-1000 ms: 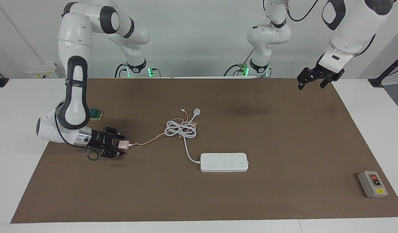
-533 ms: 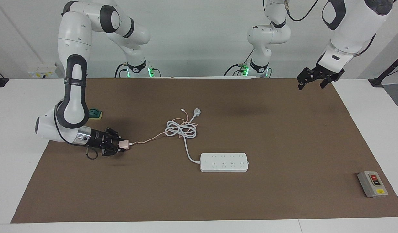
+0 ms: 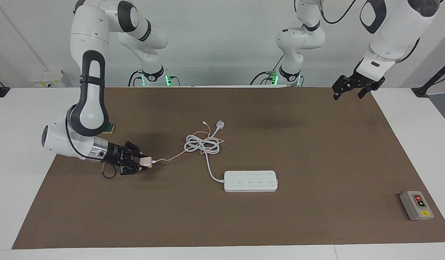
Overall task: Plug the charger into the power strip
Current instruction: 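Lift the pink plug with the right gripper toward the power strip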
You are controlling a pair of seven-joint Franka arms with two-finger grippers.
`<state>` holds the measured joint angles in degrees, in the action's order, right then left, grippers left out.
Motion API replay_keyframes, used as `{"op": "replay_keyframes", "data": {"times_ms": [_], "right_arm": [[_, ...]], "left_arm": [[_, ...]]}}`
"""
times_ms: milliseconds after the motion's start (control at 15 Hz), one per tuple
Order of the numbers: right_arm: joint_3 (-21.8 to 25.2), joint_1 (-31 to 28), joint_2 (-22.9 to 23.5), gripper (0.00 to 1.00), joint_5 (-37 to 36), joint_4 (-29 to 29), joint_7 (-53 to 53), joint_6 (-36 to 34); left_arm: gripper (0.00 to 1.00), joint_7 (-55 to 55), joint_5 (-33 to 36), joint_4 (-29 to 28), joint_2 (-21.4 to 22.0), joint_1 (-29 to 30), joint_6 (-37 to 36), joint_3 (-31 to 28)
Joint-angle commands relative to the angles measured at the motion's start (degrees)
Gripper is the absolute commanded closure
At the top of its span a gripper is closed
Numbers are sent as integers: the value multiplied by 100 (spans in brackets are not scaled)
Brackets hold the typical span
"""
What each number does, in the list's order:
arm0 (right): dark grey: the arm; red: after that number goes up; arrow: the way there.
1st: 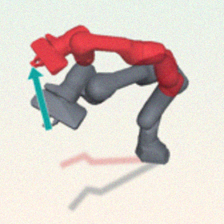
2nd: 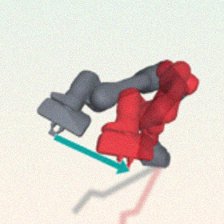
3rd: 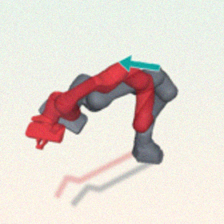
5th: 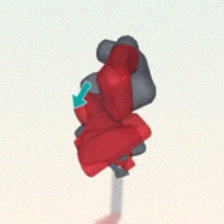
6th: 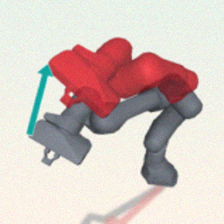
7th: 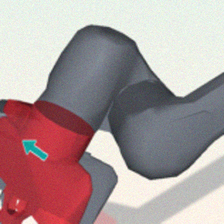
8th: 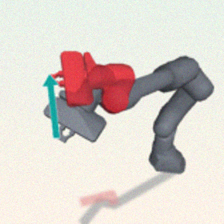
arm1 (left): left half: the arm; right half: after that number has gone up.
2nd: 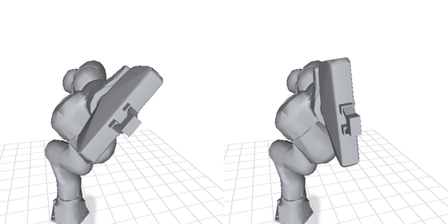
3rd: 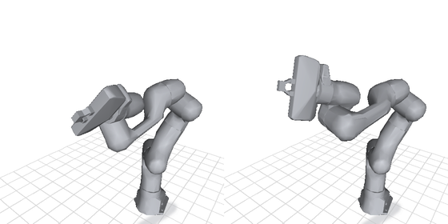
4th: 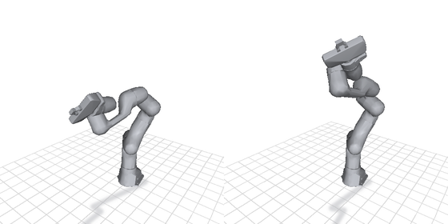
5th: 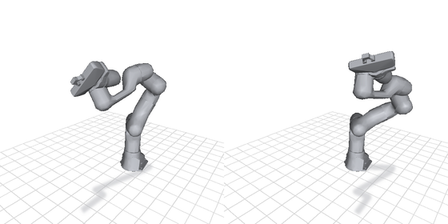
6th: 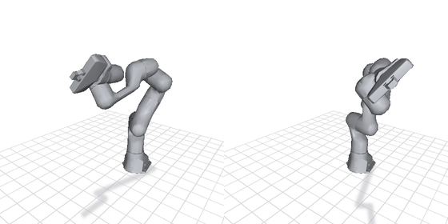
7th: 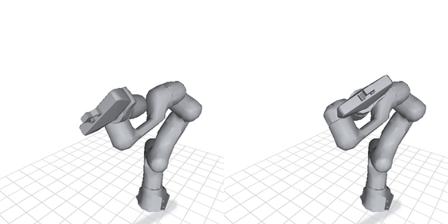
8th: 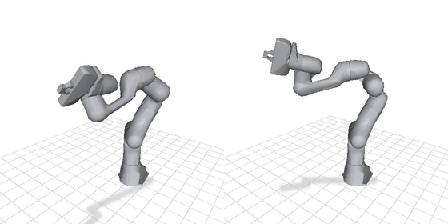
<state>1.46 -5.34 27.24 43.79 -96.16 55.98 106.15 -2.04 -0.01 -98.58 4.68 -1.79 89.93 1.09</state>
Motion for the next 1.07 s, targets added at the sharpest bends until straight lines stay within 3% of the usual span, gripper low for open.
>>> {"op": "replay_keyframes", "data": {"times_ms": [0,467,733,1000], "right_arm": [[12,348,-289,100,15,36,465,-24],[-5,1332,-360,100,383,809,2230,81],[-14,2149,-272,100,551,1196,3303,801],[-14,2818,-220,100,630,1205,3832,1522]], "left_arm": [[0,19,106,-73,59,-6,68,-3],[0,19,98,-65,59,-6,59,-12],[0,10,98,-56,59,-6,42,-12],[0,142,-112,6,156,-5,120,-65]]}}
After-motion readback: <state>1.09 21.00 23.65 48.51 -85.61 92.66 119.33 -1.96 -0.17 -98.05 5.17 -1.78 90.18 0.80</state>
